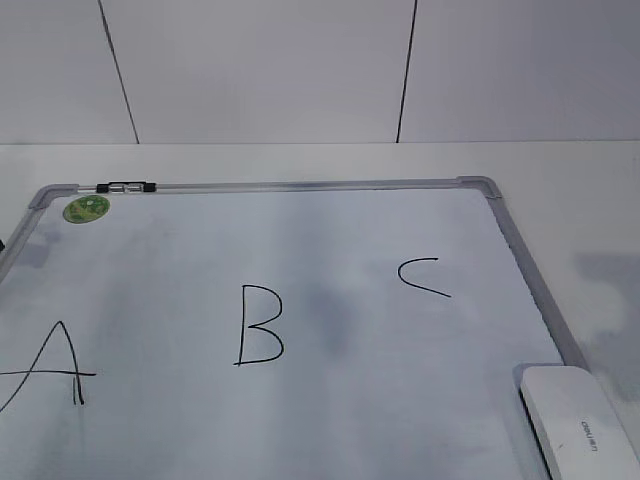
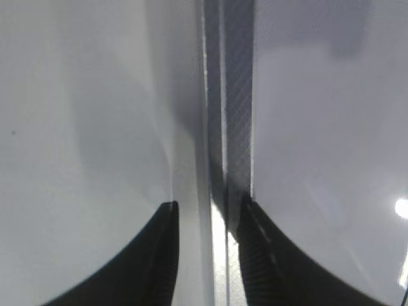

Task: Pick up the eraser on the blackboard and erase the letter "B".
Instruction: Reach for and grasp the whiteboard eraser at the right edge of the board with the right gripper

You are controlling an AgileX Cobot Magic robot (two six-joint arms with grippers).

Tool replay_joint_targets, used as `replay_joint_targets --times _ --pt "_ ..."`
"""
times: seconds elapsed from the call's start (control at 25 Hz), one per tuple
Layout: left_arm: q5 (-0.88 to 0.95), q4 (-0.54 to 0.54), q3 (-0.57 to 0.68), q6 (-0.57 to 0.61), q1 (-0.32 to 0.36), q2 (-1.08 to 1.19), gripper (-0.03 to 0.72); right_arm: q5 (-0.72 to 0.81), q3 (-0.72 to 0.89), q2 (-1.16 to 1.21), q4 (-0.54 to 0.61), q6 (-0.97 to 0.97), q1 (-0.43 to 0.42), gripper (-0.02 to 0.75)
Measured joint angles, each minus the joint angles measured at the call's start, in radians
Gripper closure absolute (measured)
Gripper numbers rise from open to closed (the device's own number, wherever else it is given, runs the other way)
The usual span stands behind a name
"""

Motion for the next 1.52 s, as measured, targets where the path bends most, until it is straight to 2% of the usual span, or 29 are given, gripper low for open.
replay_joint_targets --times 0.32,0.56,0.64,1.04,1.24,1.52 --pt "0.005 -0.003 -0.009 0.000 0.000 0.014 0.456 0.000 0.000 0.000 0.000 0.000 0.000 0.243" --pt "0.012 -0.010 -0.013 0.000 0.000 0.017 0.617 0.002 0.000 0.000 0.004 0.014 0.000 0.243" --pt "0.012 -0.011 -0.013 0.000 0.000 0.017 0.650 0.004 0.000 0.000 0.004 0.032 0.000 0.244" --pt "0.014 -0.013 -0.015 -0.002 0.000 0.017 0.659 0.026 0.000 0.010 0.037 0.041 0.000 0.243" --pt "0.014 -0.013 -0.015 -0.004 0.000 0.017 0.659 0.028 0.000 0.087 0.124 0.047 0.000 0.240" --pt "0.014 -0.015 -0.015 -0.004 0.000 0.017 0.659 -0.023 0.000 0.228 0.196 0.034 0.000 0.123"
